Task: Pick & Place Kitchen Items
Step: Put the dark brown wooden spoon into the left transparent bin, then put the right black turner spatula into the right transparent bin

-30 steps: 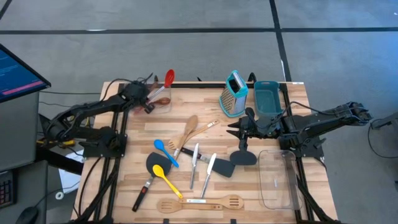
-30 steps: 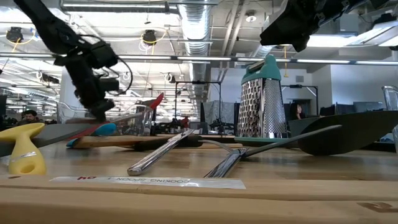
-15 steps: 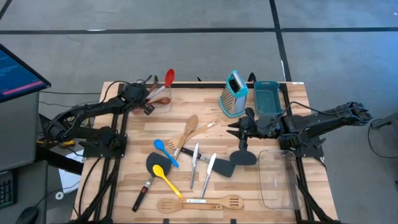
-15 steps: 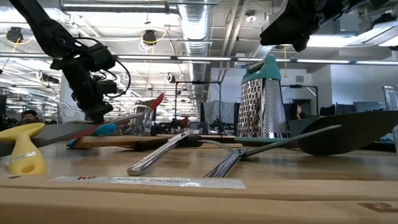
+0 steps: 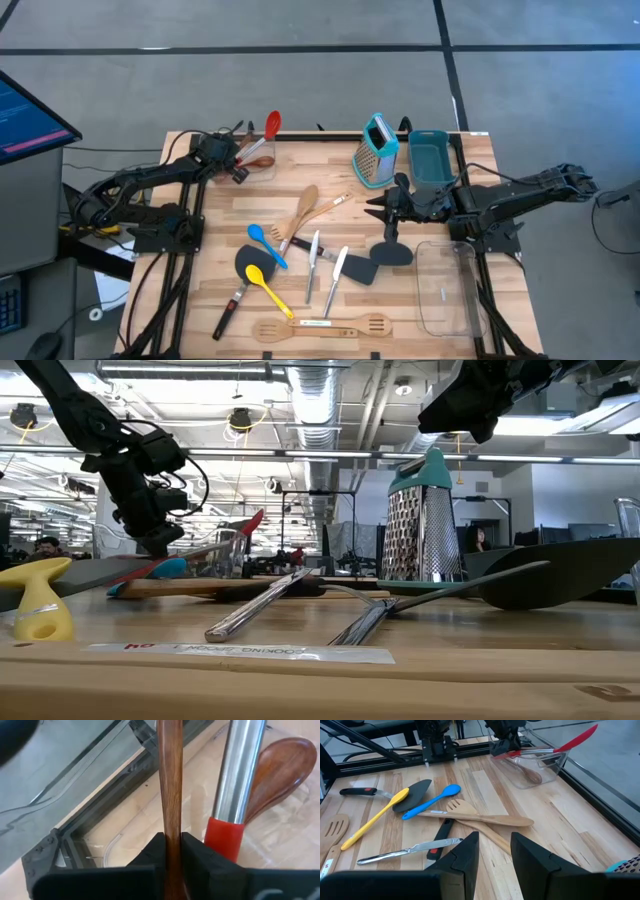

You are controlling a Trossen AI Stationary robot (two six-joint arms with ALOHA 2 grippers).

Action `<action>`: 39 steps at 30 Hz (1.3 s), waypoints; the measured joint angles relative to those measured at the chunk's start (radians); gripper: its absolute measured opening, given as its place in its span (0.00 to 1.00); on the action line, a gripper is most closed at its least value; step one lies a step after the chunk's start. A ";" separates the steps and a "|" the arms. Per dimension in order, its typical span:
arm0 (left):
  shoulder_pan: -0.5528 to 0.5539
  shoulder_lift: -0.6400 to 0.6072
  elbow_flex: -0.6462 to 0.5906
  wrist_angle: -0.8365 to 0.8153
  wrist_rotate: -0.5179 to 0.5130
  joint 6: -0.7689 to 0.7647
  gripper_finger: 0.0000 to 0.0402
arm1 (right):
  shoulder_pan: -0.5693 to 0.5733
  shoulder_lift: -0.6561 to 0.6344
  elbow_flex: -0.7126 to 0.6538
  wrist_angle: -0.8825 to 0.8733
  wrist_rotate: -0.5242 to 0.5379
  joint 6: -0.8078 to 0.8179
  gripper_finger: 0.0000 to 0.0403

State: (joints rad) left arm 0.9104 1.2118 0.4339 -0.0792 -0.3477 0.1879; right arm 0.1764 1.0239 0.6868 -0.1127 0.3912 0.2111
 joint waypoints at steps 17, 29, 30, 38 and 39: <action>-0.071 -0.076 0.000 0.022 0.006 -0.013 0.26 | 0.000 0.000 0.000 0.000 -0.001 0.000 0.27; -0.166 -0.387 0.002 0.038 0.086 -0.062 0.26 | 0.000 0.000 0.000 0.000 -0.001 0.000 0.27; -0.181 -0.411 0.002 0.037 0.109 -0.096 0.26 | 0.000 0.000 0.000 0.000 -0.001 0.000 0.27; -0.354 -0.531 0.002 0.040 0.191 -0.228 0.17 | 0.000 0.000 0.000 0.000 -0.001 0.000 0.27; -0.380 -0.536 0.002 0.041 0.191 -0.230 0.15 | 0.000 0.000 0.000 0.000 -0.001 0.000 0.27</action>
State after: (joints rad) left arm 0.5300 0.6760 0.4358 -0.0380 -0.1571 -0.0417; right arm 0.1764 1.0241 0.6868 -0.1124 0.3901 0.2111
